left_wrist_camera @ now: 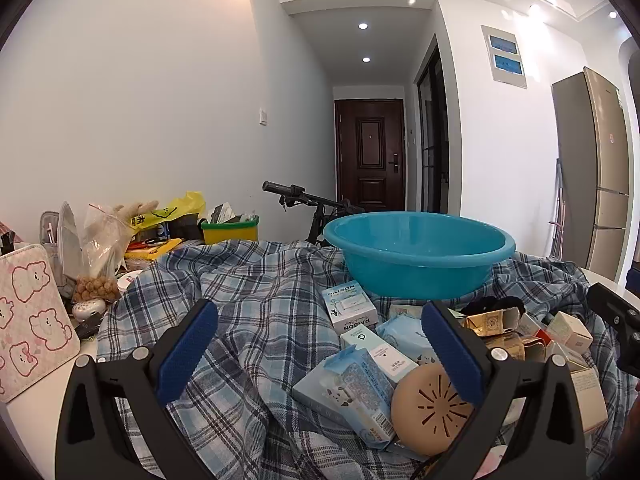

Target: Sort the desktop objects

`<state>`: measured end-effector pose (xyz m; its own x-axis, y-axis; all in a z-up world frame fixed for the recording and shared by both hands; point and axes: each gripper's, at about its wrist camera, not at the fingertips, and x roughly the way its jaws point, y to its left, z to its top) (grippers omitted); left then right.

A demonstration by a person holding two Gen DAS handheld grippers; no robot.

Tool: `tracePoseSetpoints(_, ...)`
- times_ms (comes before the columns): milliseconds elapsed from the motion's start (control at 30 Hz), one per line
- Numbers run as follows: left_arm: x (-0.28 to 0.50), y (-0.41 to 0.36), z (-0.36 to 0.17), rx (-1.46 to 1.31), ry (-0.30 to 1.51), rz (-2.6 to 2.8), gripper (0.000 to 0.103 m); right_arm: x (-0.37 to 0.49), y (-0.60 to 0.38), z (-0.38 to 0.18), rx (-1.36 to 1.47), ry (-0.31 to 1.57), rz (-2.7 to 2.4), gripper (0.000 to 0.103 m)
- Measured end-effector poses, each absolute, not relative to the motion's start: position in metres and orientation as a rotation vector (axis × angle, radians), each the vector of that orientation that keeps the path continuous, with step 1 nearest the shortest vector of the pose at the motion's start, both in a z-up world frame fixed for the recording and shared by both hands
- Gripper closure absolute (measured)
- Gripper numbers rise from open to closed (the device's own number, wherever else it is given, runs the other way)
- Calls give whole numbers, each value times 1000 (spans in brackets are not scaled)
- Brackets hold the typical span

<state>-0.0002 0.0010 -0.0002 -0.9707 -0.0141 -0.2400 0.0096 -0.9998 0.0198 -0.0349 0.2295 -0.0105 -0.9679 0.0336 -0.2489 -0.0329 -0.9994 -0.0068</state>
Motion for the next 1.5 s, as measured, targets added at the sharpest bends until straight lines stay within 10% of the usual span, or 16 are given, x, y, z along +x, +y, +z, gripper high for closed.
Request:
tracePoseSetpoints(667, 37, 19, 41, 245, -153, -3186, 0, -6, 216, 24, -264, -147, 3068, 0)
tracePoseSetpoints(1500, -4, 47, 38, 871, -126, -3189, 9, -15, 234, 24, -650, -69, 3043, 0)
